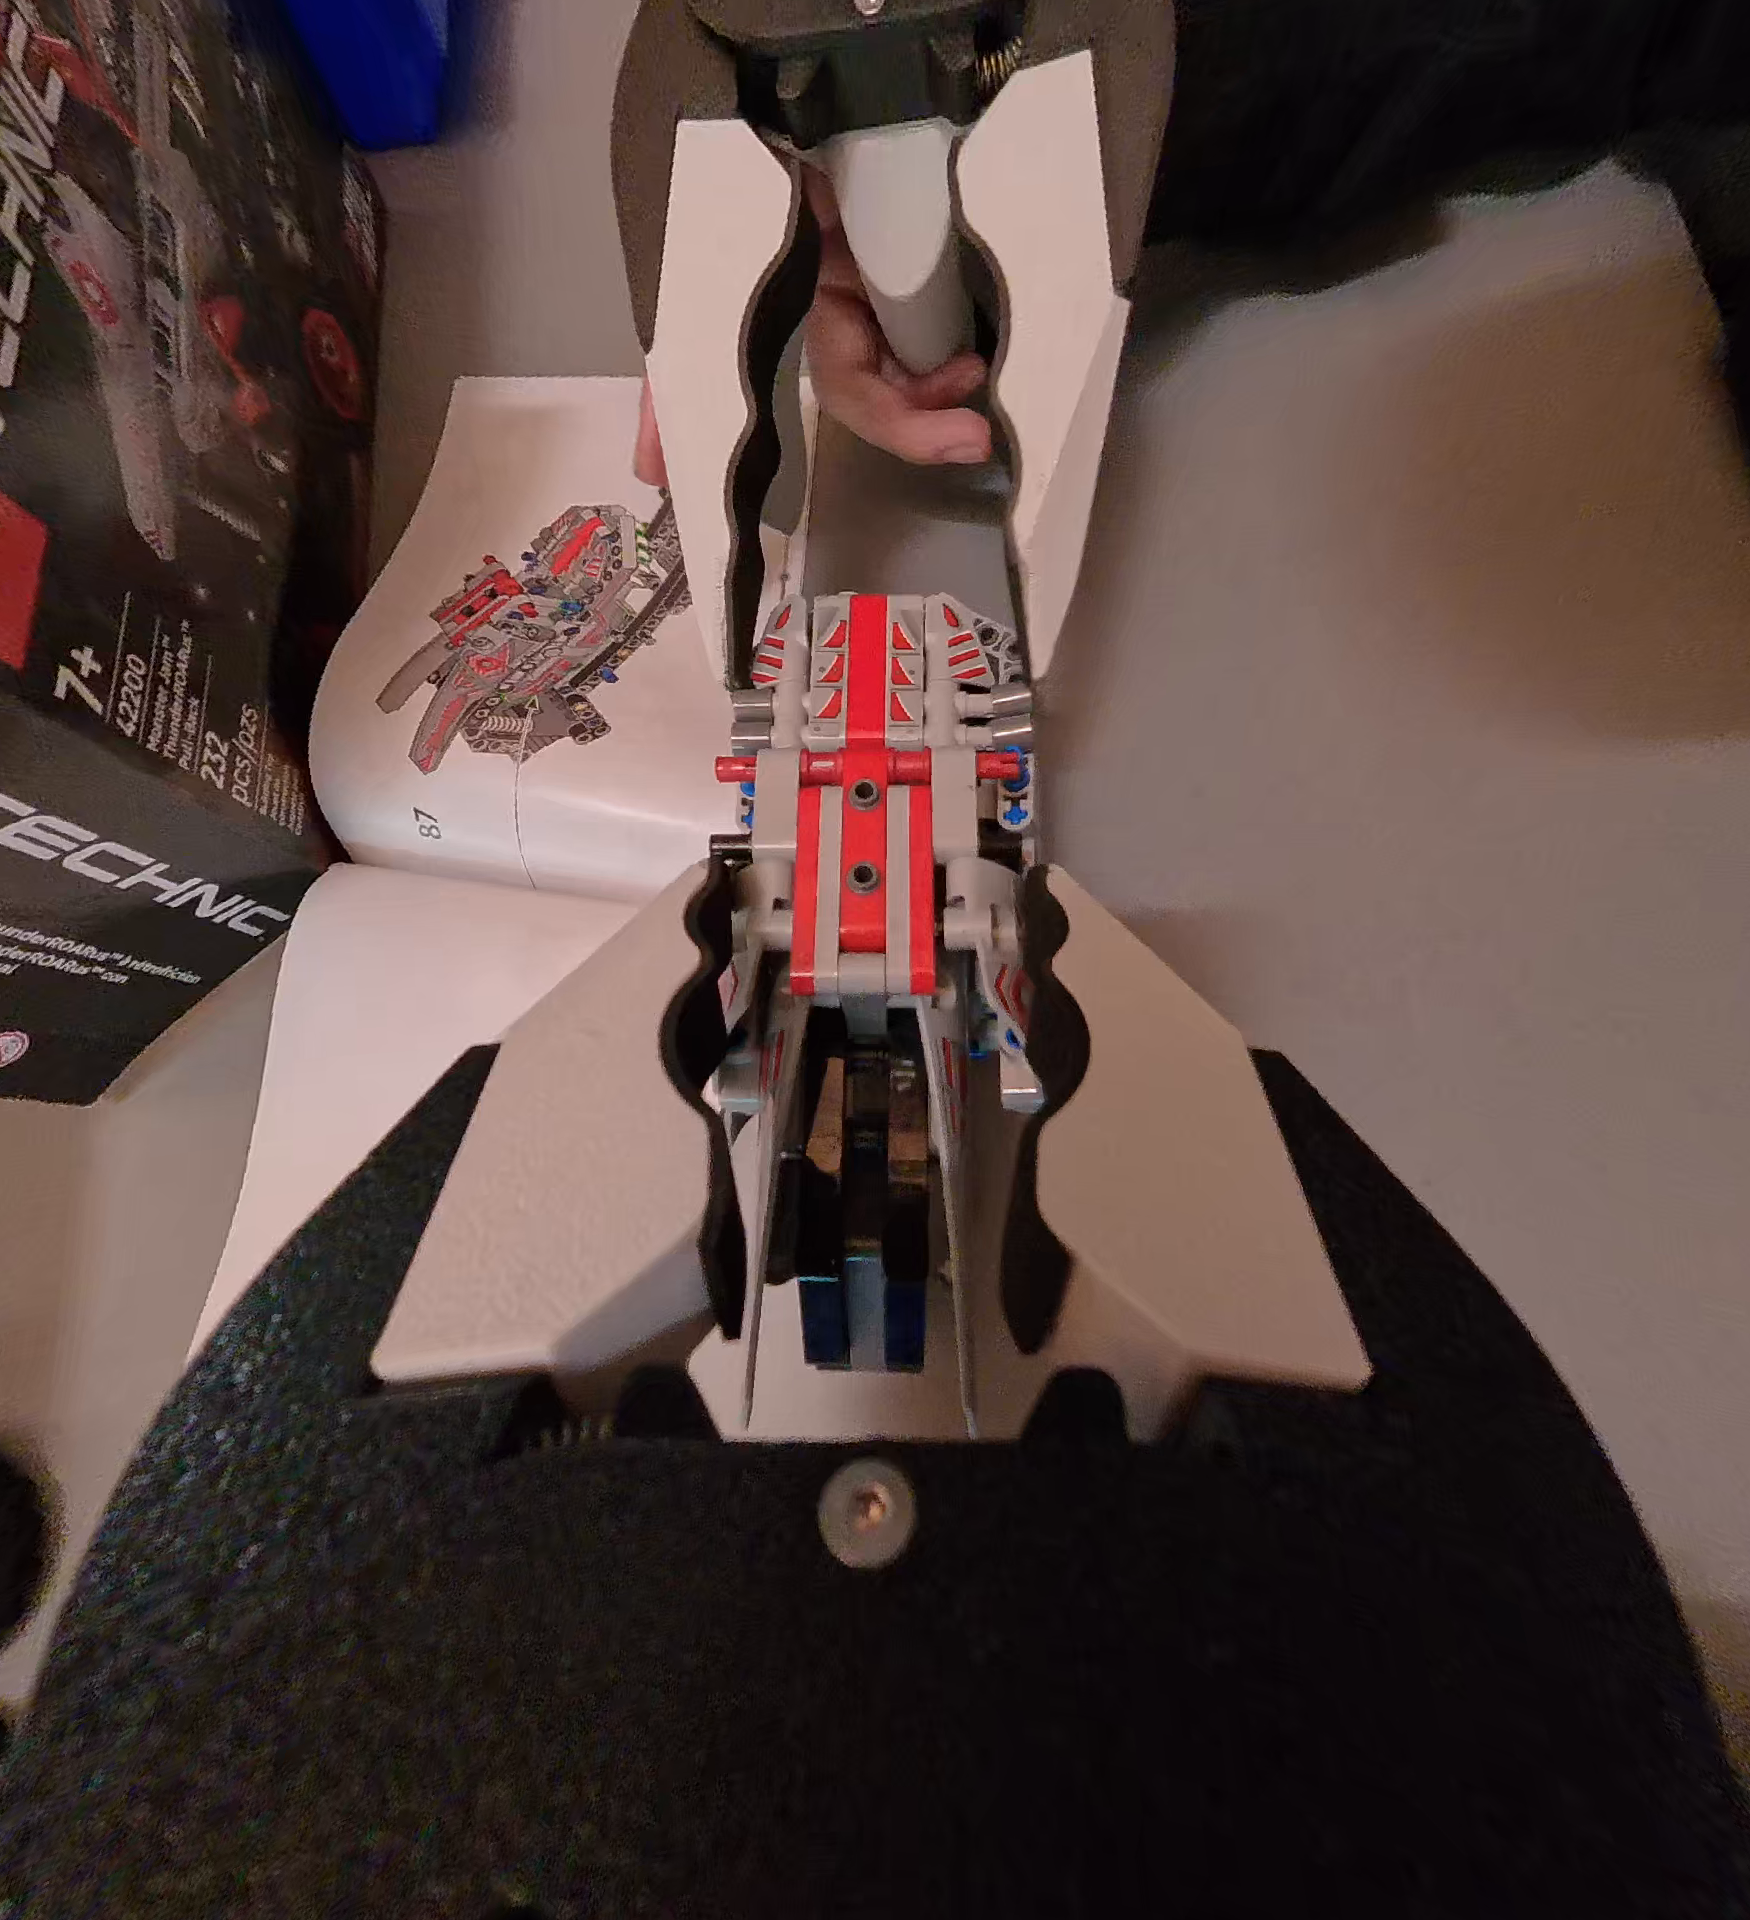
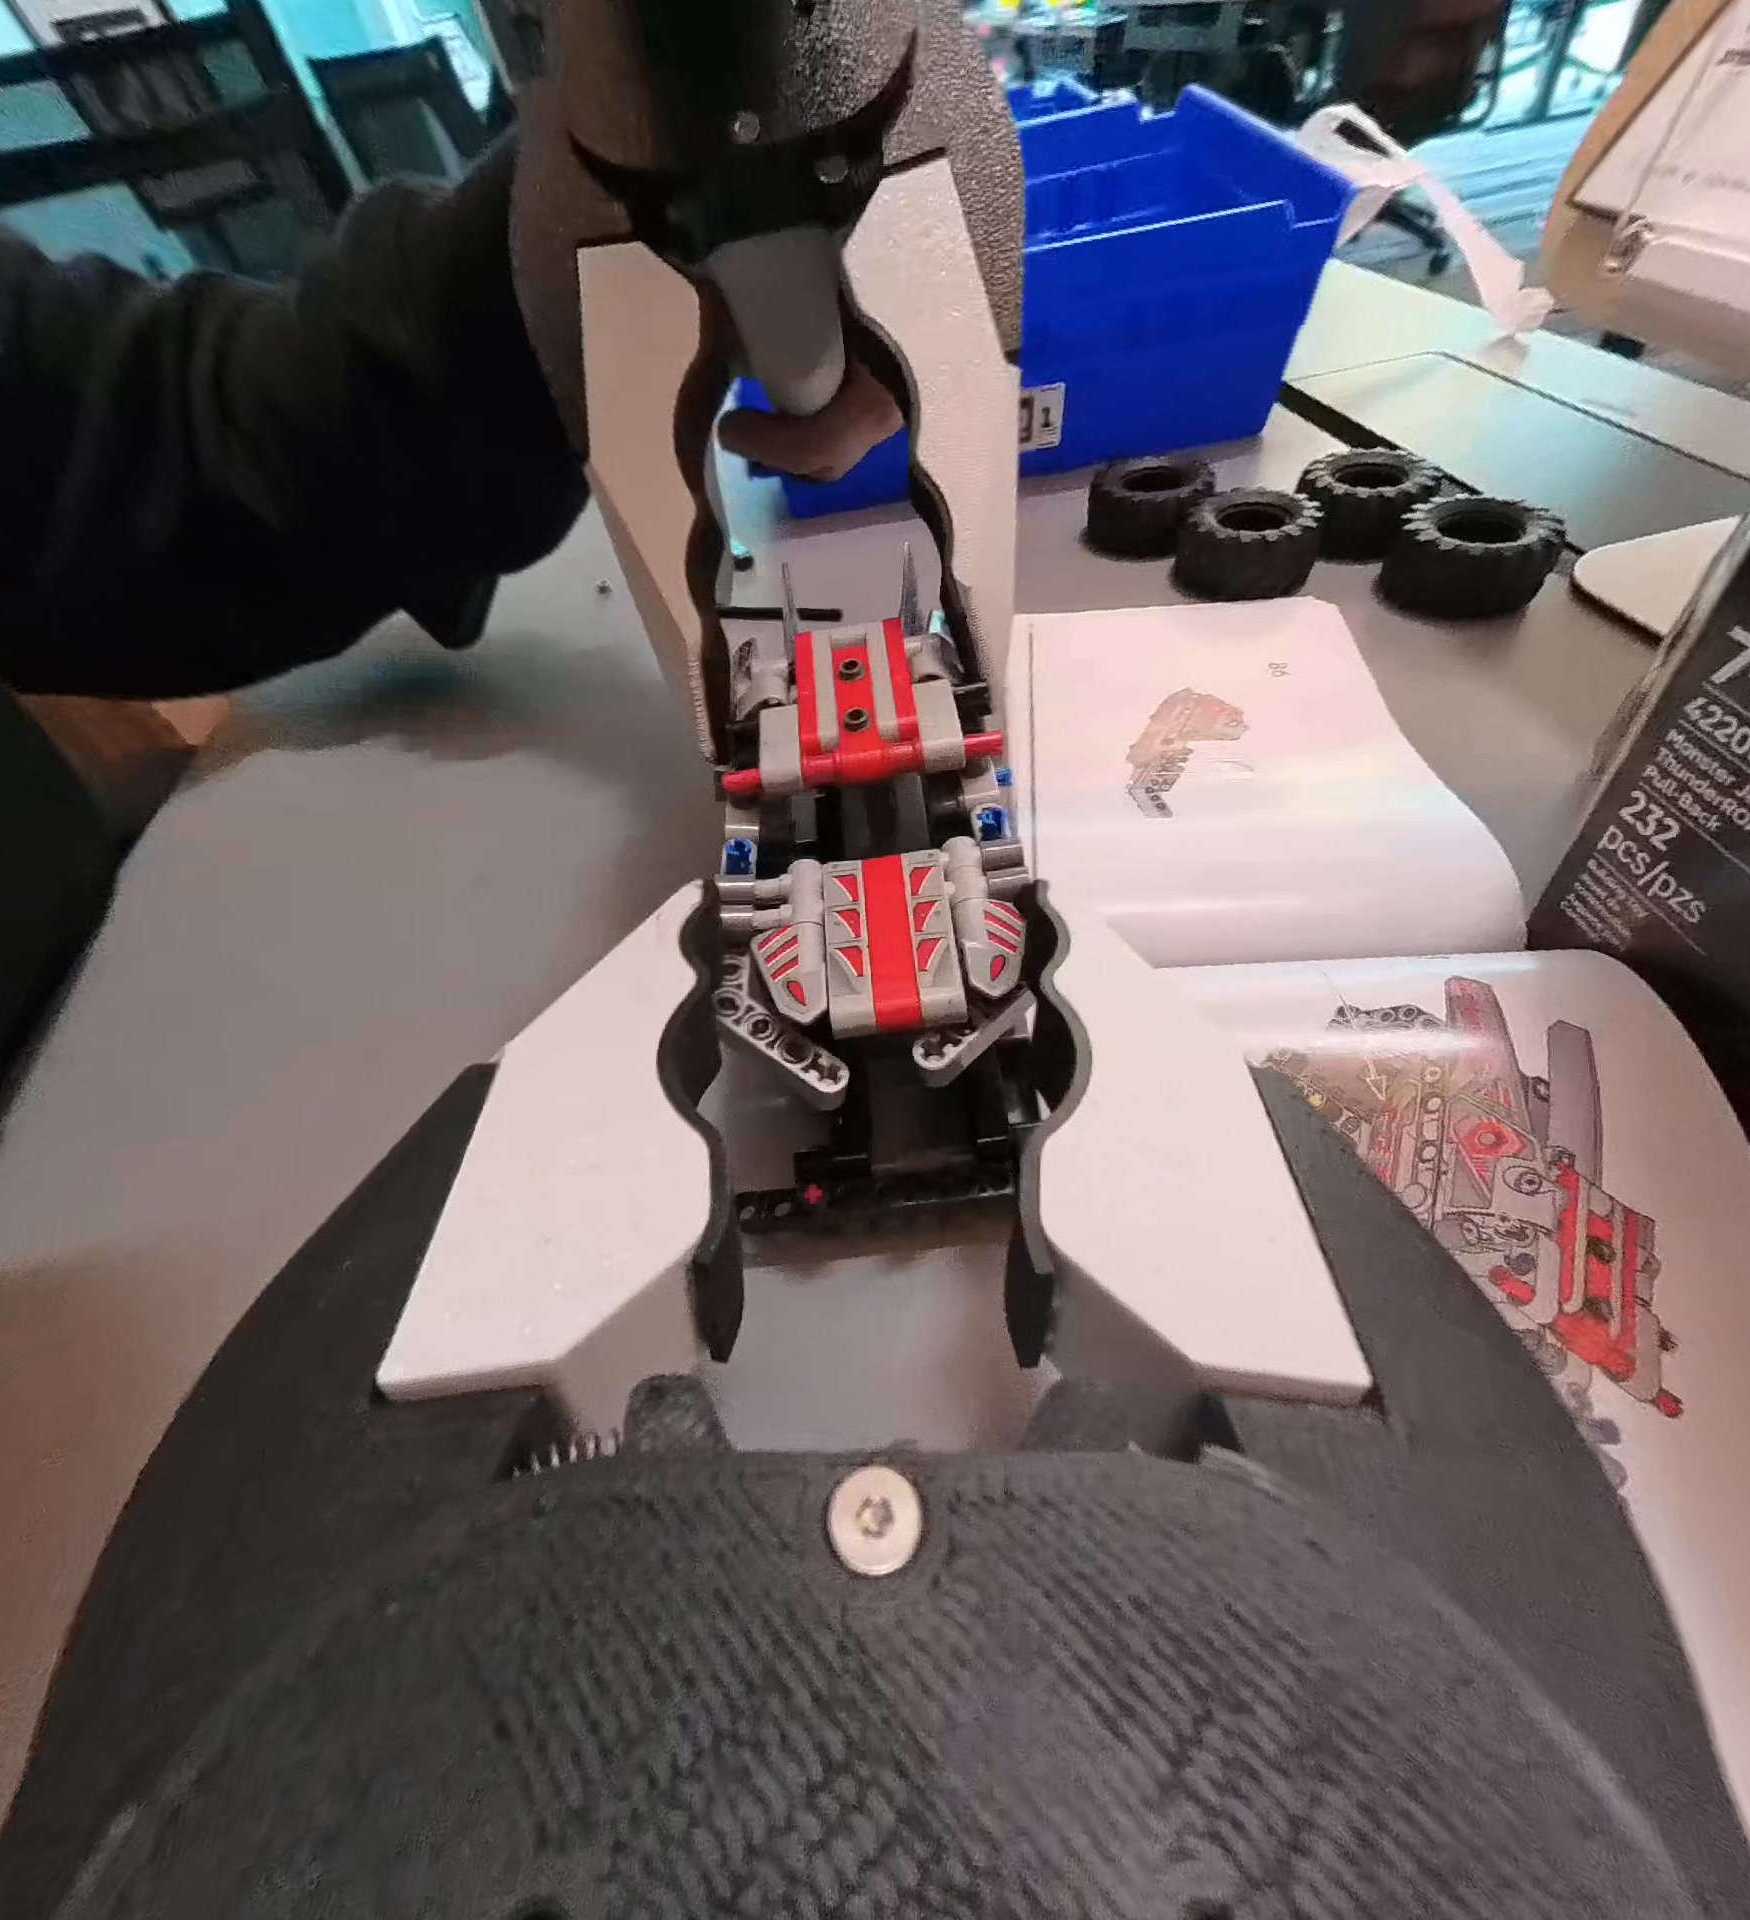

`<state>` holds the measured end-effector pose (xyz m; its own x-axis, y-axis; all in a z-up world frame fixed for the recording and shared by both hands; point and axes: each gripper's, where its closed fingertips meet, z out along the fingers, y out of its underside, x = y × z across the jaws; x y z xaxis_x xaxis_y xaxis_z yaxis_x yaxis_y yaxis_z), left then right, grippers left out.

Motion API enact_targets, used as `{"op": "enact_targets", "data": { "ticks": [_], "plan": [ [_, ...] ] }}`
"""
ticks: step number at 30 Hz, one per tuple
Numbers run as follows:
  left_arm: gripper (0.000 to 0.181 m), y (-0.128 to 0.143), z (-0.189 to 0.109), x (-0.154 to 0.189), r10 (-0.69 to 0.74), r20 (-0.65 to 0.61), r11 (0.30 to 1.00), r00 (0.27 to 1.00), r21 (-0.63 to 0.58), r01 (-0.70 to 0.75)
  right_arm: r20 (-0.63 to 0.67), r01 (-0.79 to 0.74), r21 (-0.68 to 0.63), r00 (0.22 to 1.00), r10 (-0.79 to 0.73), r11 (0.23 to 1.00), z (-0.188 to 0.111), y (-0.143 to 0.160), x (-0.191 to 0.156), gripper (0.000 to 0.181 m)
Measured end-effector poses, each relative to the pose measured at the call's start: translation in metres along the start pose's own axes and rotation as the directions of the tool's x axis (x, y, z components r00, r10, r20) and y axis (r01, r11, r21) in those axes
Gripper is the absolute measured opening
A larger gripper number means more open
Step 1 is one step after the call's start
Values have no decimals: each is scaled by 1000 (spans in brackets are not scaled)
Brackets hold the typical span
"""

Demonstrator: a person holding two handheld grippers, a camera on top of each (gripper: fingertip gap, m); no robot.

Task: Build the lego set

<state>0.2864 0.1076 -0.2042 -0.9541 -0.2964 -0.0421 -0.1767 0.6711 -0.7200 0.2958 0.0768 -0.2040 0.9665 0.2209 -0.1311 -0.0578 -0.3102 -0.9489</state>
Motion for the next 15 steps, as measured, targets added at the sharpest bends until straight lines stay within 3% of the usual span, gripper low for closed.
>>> {"op": "enact_targets", "data": {
  "ticks": [2,5,6,9,15],
  "plan": [
    [55,-1,0,0,-12,5,999,1000,30,12,-32,47,-31,998,-48,998,-3,1,3,60],
    [55,-1,0,1,-21,17,998,1000,62,19,-239,126,-23,963,-128,992,-14,-7,24,93],
    [54,-1,0,1,-19,20,998,1000,62,18,-226,126,-29,965,-129,992,-12,-5,21,97],
    [55,-1,0,1,-5,25,999,1000,35,5,-81,75,-78,993,-81,994,5,8,4,89],
    [54,-1,0,2,-9,35,998,999,59,7,-22,59,-68,998,-60,996,14,13,1,73]
  ]
}}
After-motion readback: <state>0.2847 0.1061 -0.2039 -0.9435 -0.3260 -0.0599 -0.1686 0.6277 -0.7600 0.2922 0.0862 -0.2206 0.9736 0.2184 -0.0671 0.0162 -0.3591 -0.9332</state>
